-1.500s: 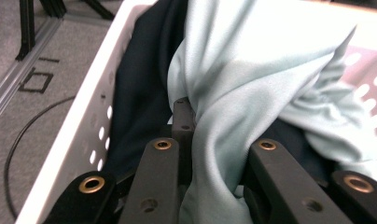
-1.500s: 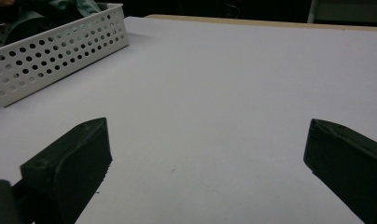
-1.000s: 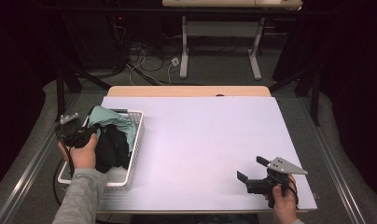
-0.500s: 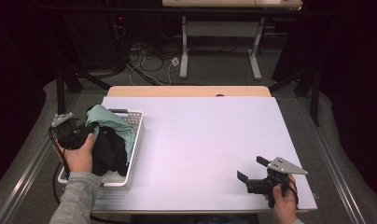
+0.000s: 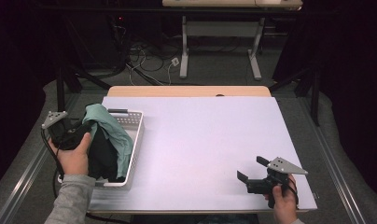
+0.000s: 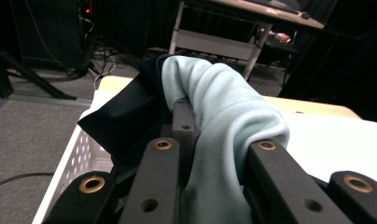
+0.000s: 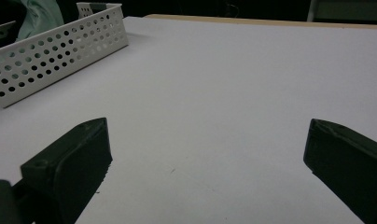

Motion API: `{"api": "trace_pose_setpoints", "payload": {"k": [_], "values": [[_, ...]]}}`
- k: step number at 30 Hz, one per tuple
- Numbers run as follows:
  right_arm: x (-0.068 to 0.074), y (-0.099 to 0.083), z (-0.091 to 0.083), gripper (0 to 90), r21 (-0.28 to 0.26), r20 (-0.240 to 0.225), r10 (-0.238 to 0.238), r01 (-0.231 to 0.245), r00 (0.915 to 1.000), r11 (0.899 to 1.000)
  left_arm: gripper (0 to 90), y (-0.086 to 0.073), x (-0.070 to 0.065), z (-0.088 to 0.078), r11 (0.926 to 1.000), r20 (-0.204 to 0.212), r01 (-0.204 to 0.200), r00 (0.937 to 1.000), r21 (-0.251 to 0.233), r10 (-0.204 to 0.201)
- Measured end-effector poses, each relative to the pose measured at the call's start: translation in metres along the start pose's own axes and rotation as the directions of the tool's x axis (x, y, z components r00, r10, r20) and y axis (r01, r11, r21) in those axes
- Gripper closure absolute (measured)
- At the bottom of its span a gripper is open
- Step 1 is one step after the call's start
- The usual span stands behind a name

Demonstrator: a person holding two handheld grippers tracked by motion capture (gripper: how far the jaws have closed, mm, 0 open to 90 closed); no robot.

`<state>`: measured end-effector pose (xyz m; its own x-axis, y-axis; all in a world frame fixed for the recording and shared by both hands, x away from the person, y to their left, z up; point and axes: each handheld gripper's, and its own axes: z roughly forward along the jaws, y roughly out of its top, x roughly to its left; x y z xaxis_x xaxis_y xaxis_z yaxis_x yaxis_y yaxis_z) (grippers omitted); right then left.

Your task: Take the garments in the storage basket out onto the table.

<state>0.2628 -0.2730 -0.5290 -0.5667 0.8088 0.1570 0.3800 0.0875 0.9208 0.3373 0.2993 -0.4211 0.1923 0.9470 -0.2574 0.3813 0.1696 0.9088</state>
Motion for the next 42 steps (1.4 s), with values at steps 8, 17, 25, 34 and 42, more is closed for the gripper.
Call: {"api": "trace_pose_setpoints", "payload": {"k": [8, 17, 25, 34, 42], "values": [[0.0, 0.0, 0.0, 0.5, -0.001, 0.001, 0.002, -0.002, 1.0, 1.0, 79.4, 0.009, -0.002, -0.007, 0.9995, 0.022, 0.004, 0.9998, -0.03, -0.004], [0.0, 0.0, 0.0, 0.5, 0.005, 0.0, -0.002, 0.002, 1.0, 1.0, 79.4, 0.023, -0.001, -0.019, 0.9985, 0.034, 0.004, 0.9994, -0.054, -0.003], [0.0, 0.0, 0.0, 0.5, 0.004, 0.005, -0.006, 0.006, 1.0, 1.0, 79.4, 0.038, -0.002, -0.031, 0.9964, 0.038, -0.01, 0.9992, -0.084, 0.014], [0.0, 0.0, 0.001, 0.5, 0.006, 0.006, -0.005, 0.005, 1.0, 1.0, 79.4, 0.048, -0.006, -0.034, 0.9951, 0.048, -0.026, 0.9984, -0.095, 0.031], [0.0, 0.0, 0.001, 0.5, 0.007, 0.006, -0.003, 0.003, 1.0, 1.0, 79.4, 0.052, -0.01, -0.035, 0.9953, 0.06, -0.03, 0.9975, -0.092, 0.036]]}}
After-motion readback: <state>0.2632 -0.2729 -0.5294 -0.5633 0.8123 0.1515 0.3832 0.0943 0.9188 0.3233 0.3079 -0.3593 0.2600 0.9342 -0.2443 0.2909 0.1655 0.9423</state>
